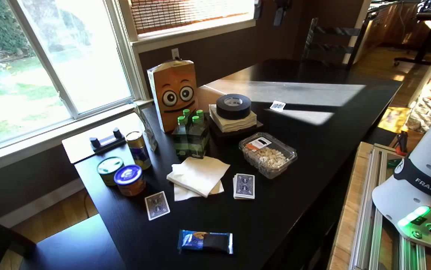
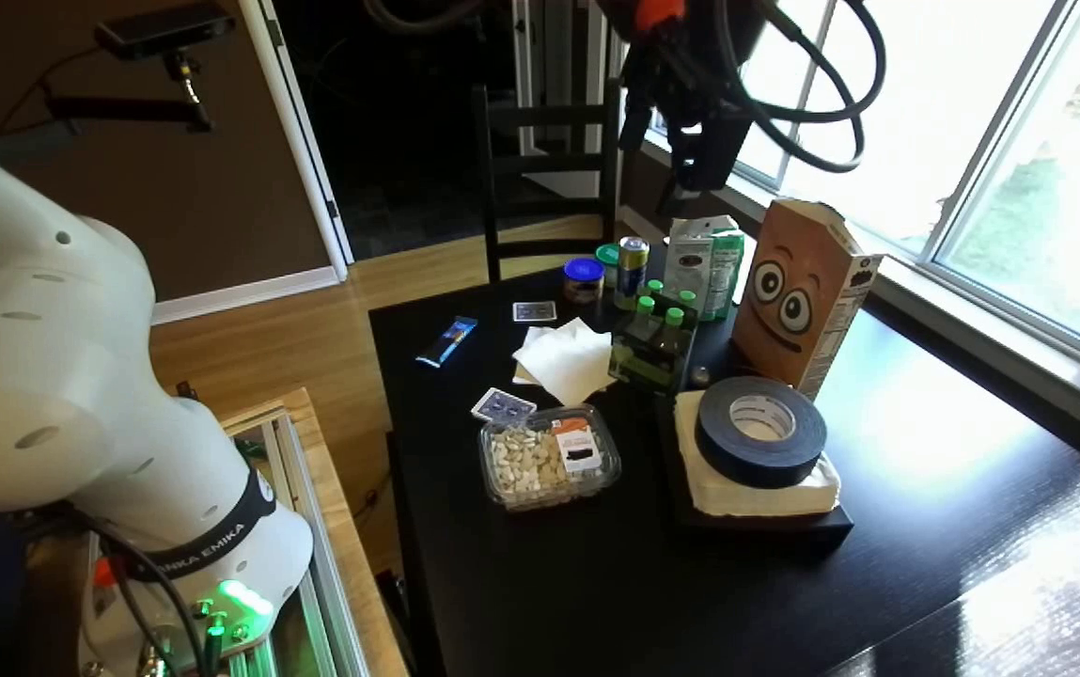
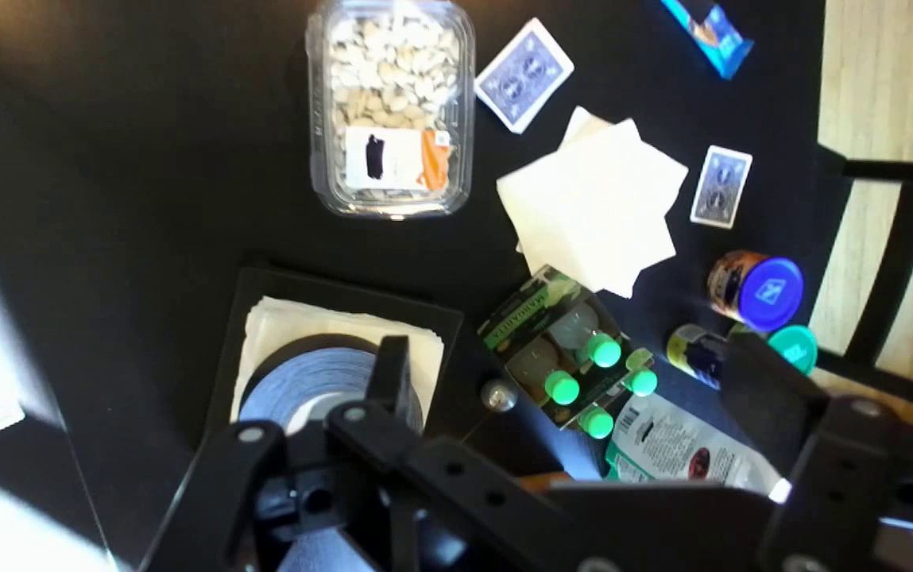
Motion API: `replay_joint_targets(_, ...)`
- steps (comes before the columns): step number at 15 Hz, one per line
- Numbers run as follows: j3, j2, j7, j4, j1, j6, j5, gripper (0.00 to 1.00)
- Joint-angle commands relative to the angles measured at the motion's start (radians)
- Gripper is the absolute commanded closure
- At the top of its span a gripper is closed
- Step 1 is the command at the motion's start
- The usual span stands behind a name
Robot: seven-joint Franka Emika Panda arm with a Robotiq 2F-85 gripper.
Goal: Take one bottle out of the carton and place it on the table
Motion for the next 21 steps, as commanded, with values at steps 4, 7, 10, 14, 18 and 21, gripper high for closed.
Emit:
replay_joint_targets(4, 0.157, 0.172, 0.209, -0.111, 0.035, 0.425, -0.022, 0.00)
replay_joint_targets(7, 0.191, 0.269, 0.297, -0.132, 0.051, 0.577, -0.073, 0.00)
replay_joint_targets(10, 0.194, 0.335, 0.377, -0.123, 0.068, 0.633, -0.157, 0.00)
replay_joint_targets(14, 0.192, 0.339, 0.344, -0.133, 0.068, 0.631, -0.130, 0.00)
replay_joint_targets(18, 0.225, 0.406, 0.293, -0.121, 0.090, 0.676, -0.091, 0.00)
replay_joint_targets(21, 0.256, 0.477, 0.261, -0.091, 0.115, 0.660, -0.104, 0.00)
